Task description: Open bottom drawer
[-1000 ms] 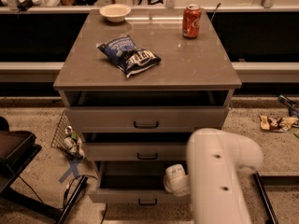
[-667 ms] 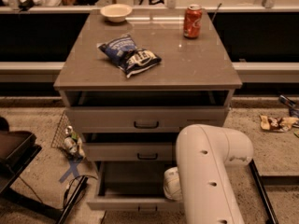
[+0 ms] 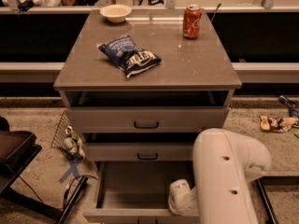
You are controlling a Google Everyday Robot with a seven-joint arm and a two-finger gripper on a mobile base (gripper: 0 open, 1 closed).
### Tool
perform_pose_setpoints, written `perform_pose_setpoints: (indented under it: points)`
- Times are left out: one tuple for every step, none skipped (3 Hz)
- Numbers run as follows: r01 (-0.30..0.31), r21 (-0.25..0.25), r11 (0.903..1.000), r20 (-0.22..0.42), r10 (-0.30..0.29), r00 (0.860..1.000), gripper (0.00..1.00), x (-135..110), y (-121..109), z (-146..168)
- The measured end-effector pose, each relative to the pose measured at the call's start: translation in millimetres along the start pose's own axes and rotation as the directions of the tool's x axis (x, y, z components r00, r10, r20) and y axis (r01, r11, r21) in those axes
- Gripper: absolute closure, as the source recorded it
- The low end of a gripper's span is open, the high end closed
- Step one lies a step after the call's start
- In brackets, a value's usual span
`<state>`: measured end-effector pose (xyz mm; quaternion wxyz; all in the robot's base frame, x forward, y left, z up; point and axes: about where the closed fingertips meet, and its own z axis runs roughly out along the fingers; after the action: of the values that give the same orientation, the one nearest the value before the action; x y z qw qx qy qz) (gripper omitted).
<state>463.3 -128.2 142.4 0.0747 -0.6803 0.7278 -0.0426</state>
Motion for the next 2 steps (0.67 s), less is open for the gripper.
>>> perform_pose_setpoints:
  points:
    - [-0.023, -0.04, 0.9989, -0.001, 0.023, 1.0, 1.0, 5.4, 23.6, -1.5]
    - [-0.07, -0.154, 0.9856, 0.041, 0.077, 0.996, 1.0, 12.3, 89.4, -7.3]
